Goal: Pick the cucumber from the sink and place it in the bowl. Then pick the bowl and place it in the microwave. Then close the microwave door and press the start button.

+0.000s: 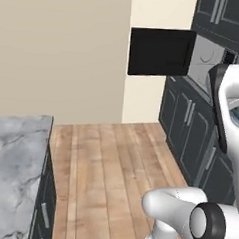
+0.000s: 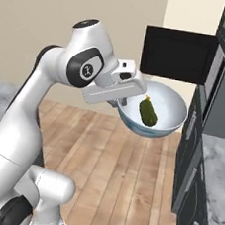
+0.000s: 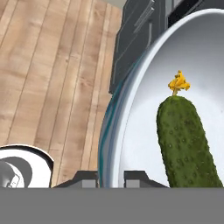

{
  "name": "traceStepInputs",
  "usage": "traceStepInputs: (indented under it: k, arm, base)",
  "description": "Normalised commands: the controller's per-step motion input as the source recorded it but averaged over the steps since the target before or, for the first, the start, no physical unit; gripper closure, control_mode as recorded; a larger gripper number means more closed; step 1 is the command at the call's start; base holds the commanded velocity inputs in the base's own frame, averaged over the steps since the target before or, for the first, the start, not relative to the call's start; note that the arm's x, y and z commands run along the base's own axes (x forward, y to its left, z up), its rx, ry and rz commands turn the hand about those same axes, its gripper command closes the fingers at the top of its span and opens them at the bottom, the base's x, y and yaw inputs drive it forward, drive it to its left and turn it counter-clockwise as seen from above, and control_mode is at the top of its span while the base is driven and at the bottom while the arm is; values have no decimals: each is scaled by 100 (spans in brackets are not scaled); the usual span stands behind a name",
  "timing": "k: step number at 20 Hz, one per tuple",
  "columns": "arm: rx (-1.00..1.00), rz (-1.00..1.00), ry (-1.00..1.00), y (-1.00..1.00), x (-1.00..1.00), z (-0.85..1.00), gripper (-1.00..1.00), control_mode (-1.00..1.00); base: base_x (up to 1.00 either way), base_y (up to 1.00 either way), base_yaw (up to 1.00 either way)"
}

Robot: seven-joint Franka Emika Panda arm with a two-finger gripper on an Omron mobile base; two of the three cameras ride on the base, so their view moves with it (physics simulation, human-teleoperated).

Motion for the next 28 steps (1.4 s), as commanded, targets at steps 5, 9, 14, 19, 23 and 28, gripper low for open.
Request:
traceStepInputs:
  k: [5,9,14,19,23,28]
  arm:
    - [0,0,0,0,0,0,100,100]
    - [0,0,0,0,0,0,100,100]
    - [0,0,0,0,0,0,100,100]
    - [0,0,0,0,0,0,100,100]
    - [0,0,0,0,0,0,100,100]
    - [0,0,0,0,0,0,100,100]
  base:
    - [100,0,24]
    - [100,-12,19]
    - [88,-18,-6]
    - [34,0,-51]
    - [13,0,-57]
    - [23,0,-48]
